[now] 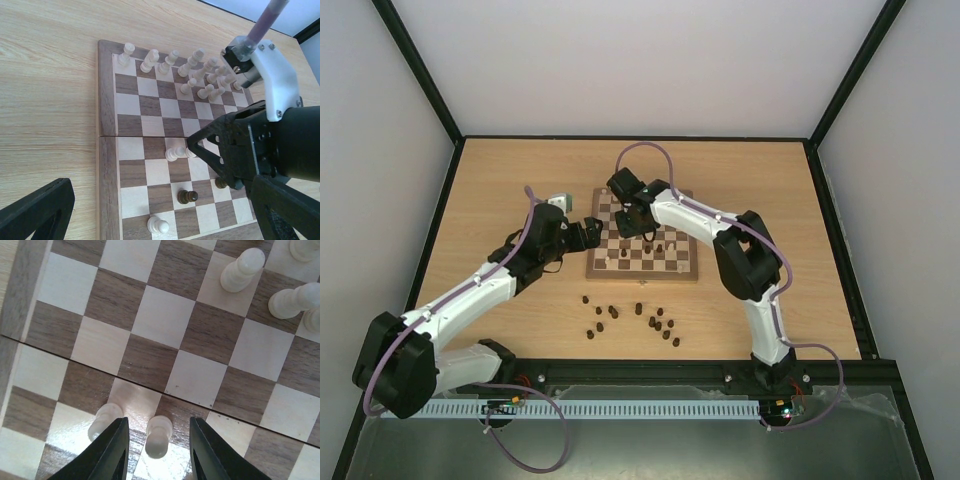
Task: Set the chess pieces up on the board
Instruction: Pick up the chess piece from the chessboard.
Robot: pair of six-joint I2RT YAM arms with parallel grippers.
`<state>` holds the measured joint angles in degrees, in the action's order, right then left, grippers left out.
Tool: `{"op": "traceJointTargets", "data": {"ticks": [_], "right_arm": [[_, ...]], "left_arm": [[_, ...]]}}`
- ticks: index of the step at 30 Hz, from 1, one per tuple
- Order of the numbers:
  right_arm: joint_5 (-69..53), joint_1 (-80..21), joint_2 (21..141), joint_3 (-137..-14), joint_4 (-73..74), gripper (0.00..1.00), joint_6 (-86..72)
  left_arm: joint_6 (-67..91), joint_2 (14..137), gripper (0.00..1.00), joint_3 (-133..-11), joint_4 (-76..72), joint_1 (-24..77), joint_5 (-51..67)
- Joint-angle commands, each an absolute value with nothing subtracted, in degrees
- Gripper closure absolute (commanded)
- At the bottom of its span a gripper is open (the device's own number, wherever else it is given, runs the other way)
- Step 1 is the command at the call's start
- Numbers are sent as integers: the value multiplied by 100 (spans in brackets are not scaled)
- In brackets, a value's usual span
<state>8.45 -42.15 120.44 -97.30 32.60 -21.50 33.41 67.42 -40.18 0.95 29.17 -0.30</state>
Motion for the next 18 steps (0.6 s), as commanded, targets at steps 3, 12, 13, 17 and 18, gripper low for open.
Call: {"op": "traceJointTargets", "data": {"ticks": [3, 12, 13, 17, 18], "right_arm": [[1022, -4232, 12252, -9932, 3654, 68, -2198], [1063, -4236, 12282, -9873, 3675, 78, -2198], [1063, -4234, 12272, -9858, 3681, 78, -2197], [1051, -4234, 12231, -9779, 3668, 79, -2197], [1059, -4232, 12231, -9766, 3673, 82, -2191]], "left_arm": [[3270, 6618, 0, -4051, 140, 2883, -107], [3267, 6635, 0, -4052, 132, 2883, -97], [3268, 6636, 0, -4052, 132, 2883, -97], [3267, 6651, 0, -4048, 119, 2883, -85], [3265, 6653, 0, -4046, 115, 2883, -80]]}}
